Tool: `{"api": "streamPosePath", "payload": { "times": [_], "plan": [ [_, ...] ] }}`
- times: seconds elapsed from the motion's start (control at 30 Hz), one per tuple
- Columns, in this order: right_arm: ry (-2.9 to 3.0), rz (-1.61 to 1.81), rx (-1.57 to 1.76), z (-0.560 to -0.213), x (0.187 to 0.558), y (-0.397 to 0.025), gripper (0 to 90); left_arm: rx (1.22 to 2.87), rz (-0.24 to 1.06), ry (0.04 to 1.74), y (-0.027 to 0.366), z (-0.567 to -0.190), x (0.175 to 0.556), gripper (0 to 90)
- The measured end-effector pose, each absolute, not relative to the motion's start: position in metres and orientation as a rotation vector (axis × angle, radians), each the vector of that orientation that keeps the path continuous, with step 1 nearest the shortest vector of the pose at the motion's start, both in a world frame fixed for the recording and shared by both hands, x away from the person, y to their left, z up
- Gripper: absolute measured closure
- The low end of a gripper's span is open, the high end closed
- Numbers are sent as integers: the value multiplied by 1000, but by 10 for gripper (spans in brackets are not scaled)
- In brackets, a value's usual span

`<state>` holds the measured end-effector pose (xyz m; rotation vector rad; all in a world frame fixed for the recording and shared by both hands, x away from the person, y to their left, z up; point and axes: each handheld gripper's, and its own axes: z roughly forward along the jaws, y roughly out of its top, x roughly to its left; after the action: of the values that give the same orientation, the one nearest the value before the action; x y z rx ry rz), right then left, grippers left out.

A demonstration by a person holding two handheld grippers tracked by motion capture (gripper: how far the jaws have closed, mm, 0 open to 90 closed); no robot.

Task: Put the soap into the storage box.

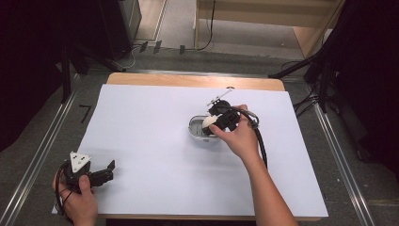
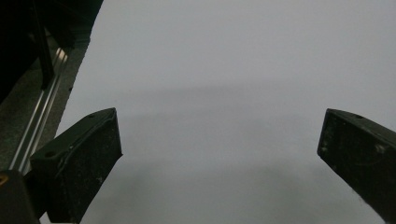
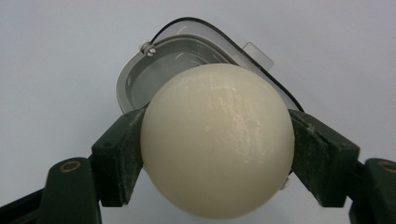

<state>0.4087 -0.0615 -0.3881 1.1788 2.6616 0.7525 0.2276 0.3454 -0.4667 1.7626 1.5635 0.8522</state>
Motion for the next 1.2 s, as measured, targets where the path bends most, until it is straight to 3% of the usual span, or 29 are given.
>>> {"api": "streamPosePath", "payload": {
  "times": [1.2],
  "plan": [
    [2677,677,1236,-408,423,-45,251,1757,852,1571,346,-467,228,0]
  ]
}}
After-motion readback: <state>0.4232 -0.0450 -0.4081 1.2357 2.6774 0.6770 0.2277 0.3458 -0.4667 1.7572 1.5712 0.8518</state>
